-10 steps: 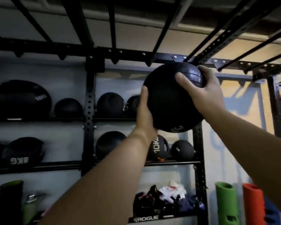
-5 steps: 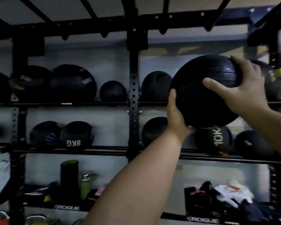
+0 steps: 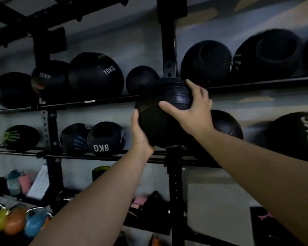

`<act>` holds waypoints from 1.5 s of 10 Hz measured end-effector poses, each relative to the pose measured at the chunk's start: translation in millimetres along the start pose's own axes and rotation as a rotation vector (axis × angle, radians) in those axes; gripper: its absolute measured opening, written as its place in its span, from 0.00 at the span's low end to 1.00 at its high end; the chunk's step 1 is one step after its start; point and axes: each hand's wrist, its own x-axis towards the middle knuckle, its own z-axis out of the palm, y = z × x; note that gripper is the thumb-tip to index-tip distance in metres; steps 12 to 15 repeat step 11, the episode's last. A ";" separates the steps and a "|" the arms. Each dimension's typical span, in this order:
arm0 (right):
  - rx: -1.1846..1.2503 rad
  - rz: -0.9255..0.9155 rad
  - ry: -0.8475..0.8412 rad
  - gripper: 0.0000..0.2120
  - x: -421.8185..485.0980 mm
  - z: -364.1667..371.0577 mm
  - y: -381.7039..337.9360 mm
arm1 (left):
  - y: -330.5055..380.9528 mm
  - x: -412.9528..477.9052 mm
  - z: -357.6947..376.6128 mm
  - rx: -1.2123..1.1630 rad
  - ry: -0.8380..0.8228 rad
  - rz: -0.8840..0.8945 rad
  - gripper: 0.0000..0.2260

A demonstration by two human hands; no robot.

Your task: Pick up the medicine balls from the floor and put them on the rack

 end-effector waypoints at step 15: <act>-0.517 -0.018 -0.458 0.31 103.3 308.8 271.6 | -65.4 347.1 -265.3 0.516 0.218 -0.081 0.27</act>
